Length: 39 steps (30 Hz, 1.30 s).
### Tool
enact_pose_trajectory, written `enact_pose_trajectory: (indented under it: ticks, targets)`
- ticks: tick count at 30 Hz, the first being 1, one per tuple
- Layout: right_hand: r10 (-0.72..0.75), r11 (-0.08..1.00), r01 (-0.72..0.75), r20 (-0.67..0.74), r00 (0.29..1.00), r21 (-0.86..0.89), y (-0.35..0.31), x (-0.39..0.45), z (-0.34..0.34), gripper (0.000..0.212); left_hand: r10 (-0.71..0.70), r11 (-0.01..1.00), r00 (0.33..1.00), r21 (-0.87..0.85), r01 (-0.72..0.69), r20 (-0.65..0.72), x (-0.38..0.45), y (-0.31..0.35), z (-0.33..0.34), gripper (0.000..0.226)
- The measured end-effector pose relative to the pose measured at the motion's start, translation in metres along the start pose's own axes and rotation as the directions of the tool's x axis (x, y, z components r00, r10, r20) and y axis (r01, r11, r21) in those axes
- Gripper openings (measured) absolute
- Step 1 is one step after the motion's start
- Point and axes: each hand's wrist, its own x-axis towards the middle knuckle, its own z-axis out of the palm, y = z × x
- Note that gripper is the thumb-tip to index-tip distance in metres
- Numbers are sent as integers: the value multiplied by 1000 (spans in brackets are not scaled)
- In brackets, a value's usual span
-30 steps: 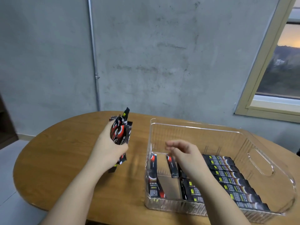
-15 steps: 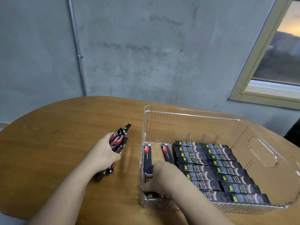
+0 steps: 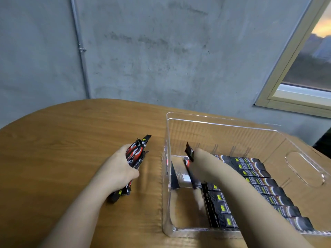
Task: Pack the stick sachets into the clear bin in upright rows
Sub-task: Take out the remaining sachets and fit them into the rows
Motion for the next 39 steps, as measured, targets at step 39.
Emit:
enact_pose_trajectory:
  ticks: [39]
  targets:
    - [-141, 897, 212, -204, 969, 387, 12, 19, -41, 17, 14, 1000, 1000, 12, -14, 22, 2, -2, 0, 38]
